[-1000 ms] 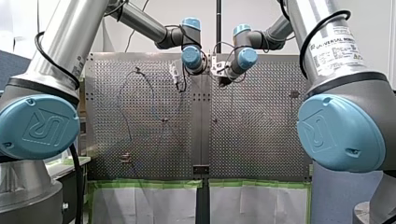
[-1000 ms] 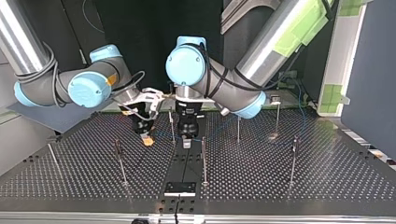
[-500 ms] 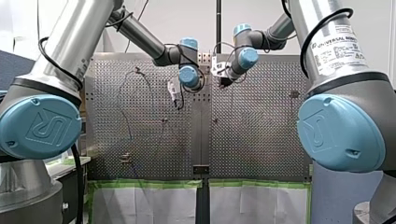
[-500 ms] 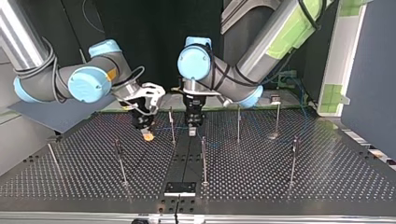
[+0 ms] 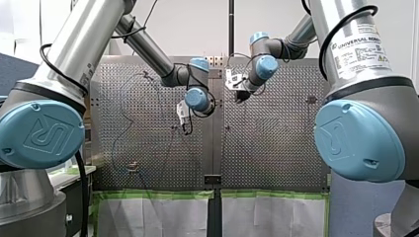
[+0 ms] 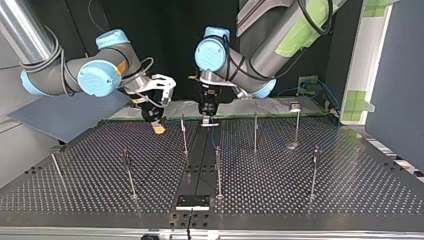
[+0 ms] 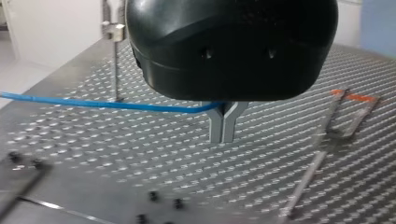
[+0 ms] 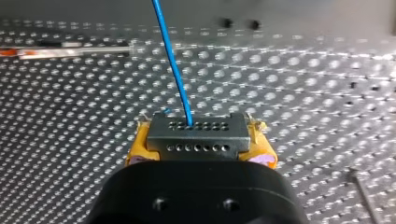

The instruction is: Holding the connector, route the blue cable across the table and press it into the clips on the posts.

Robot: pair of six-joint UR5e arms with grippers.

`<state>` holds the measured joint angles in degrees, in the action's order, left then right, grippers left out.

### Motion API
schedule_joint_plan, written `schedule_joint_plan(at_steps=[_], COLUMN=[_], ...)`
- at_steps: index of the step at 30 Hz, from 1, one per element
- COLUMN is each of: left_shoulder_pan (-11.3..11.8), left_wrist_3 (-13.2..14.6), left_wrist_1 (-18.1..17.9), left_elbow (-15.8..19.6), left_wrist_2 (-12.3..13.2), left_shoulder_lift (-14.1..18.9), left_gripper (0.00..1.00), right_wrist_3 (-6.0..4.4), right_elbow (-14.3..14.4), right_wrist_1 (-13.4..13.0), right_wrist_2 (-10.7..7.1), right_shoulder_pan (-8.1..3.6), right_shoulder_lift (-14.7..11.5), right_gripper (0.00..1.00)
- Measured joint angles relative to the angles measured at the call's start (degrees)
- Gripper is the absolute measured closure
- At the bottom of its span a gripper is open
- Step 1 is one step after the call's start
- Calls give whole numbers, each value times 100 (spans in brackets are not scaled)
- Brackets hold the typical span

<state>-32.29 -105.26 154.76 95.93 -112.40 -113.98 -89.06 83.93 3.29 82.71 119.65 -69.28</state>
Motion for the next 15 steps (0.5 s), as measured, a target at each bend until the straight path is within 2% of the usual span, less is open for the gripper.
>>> schedule_joint_plan(at_steps=[6,11,15], left_shoulder_pan=[-7,-7,-7], left_wrist_3=[-8,-23,-158], left_wrist_1=[-215,-295,-327], left_elbow=[355,644,630], left_wrist_2=[261,369,451], left_shoulder_lift=[-274,-506,-582], left_gripper=[100,100,100], right_wrist_3=[-70,-86,-94], right_elbow=[375,668,867], right_wrist_1=[-319,-546,-704], right_wrist_2=[-65,-74,-78], right_shoulder_pan=[-45,-72,-84], right_shoulder_lift=[-6,-1,15], right_gripper=[100,100,100])
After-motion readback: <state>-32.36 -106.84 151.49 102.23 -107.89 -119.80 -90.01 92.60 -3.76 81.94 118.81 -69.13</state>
